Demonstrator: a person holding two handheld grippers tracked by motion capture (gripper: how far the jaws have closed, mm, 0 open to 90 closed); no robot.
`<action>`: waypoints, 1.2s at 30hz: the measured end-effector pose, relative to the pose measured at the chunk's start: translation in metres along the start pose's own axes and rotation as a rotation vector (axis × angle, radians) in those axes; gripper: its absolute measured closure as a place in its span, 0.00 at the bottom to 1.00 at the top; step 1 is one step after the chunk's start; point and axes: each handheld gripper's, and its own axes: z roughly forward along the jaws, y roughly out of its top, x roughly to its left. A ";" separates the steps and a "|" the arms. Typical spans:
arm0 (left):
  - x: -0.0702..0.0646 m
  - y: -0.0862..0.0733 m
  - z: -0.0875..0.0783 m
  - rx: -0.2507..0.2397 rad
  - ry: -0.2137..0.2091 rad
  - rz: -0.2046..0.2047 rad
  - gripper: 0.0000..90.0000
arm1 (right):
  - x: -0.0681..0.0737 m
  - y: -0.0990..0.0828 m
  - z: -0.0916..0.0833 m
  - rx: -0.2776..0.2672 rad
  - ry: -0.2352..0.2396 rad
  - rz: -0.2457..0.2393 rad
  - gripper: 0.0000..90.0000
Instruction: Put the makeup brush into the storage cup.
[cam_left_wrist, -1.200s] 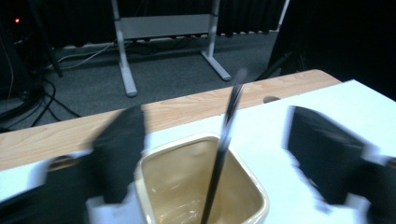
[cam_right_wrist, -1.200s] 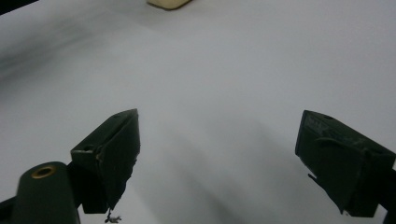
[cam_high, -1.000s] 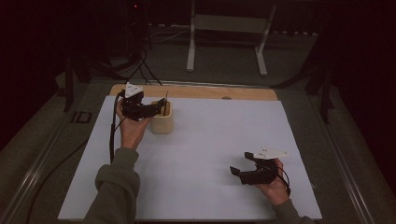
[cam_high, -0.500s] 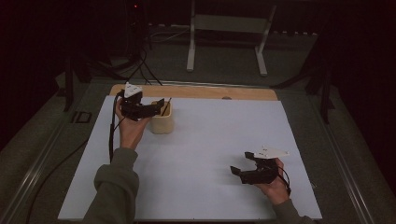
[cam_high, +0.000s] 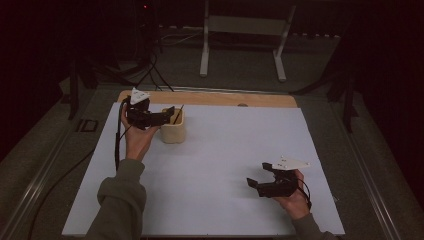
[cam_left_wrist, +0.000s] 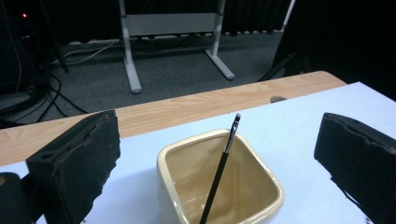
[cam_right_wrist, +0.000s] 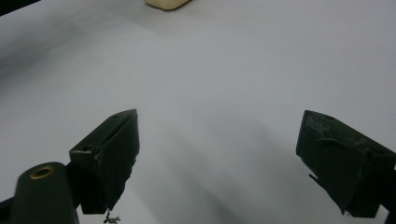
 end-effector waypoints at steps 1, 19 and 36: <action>0.000 0.000 0.000 0.000 0.000 0.000 0.01 | 0.000 0.000 0.000 0.000 0.000 0.000 0.15; 0.003 0.000 -0.015 -0.009 -0.026 0.028 0.01 | -0.001 0.000 -0.001 -0.005 -0.005 0.004 0.14; 0.001 -0.007 -0.039 -0.025 -0.080 0.071 0.01 | -0.001 0.000 -0.002 -0.012 -0.013 0.008 0.13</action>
